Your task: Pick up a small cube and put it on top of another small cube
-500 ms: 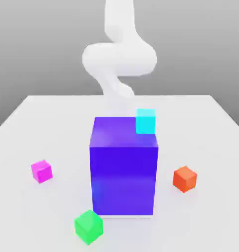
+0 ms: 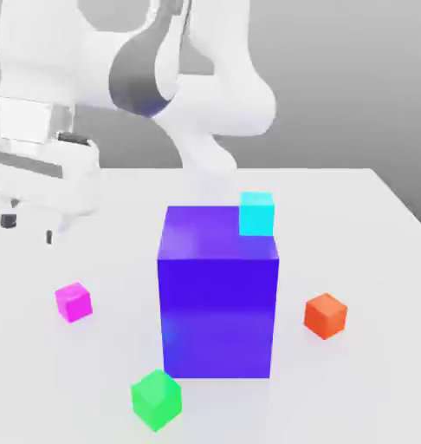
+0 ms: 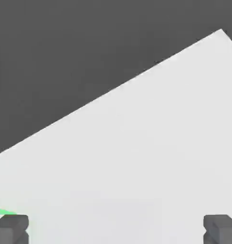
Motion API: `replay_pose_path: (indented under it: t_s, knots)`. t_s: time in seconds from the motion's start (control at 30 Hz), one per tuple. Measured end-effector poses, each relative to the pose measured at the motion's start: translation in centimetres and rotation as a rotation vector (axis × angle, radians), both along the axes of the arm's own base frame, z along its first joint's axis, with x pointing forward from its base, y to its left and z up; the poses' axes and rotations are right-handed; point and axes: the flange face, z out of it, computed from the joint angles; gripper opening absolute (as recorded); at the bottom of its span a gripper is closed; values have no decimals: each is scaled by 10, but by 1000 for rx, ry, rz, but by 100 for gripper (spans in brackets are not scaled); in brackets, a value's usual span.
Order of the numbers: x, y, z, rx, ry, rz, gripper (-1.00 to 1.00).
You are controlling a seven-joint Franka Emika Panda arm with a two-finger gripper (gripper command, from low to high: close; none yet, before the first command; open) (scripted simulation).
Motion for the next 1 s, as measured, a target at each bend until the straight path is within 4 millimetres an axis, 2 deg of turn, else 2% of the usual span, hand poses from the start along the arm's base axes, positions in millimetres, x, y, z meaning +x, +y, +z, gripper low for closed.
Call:
replay_pose_path:
  t_s: [0.1, 0.17, 0.37, 0.4, 0.63, 0.9, 1.0]
  knots:
    - [-65, -11, -75, 84, 102, -137, 0]
    - [-85, -16, -101, 105, 123, -186, 0]
    - [-87, -12, -153, 106, 135, -179, 0]
    - [-88, -11, -158, 107, 135, -179, -100]
    - [-87, -11, -157, 108, 134, -180, -100]
    - [-88, -13, -98, 108, 132, -178, -100]
    - [-75, -27, -91, 90, 155, -54, -100]
